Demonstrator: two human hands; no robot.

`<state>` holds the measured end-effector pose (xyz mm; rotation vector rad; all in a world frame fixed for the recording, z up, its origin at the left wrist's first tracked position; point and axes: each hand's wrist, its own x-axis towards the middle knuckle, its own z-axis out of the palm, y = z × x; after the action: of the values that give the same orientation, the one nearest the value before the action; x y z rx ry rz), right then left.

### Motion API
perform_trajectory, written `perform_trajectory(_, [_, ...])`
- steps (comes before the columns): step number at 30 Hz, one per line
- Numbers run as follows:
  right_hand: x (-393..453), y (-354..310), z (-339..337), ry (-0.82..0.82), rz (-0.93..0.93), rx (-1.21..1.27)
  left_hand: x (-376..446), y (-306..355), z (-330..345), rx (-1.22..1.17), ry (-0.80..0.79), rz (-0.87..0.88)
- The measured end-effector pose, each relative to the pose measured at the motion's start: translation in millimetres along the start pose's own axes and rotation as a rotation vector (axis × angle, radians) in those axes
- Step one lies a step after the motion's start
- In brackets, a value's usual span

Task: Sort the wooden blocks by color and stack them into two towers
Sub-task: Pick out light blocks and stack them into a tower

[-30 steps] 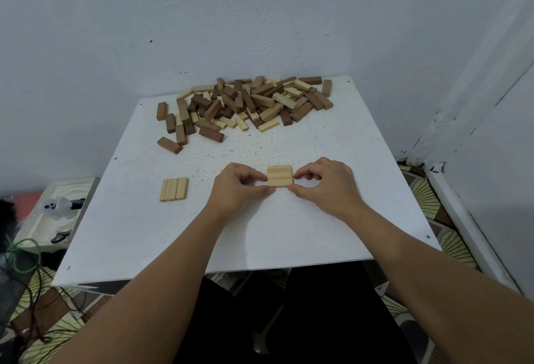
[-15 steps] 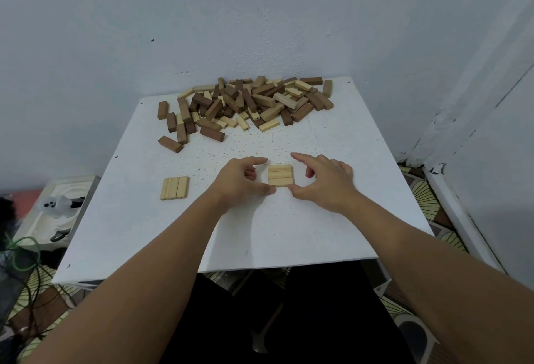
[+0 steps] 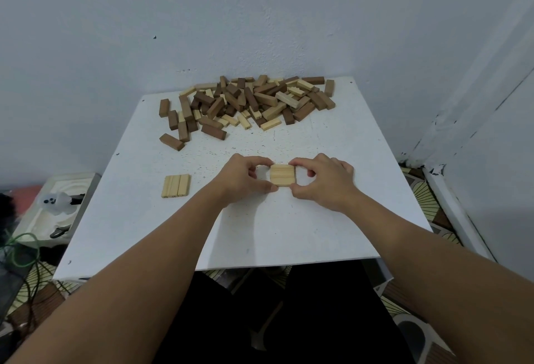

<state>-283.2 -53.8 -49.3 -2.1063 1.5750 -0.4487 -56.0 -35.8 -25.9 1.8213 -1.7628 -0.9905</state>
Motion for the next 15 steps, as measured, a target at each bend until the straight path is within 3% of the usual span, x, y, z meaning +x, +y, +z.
perform_trajectory(7, [6.4, -21.9, 7.0, 0.036, -0.105, 0.020, -12.1, -2.8, -23.6, 0.182, 0.013, 0.002])
perform_trajectory(15, [27.1, -112.3, 43.3, -0.010, -0.245, 0.119, -57.3, -52.5, -102.1, 0.267, 0.136, -0.090])
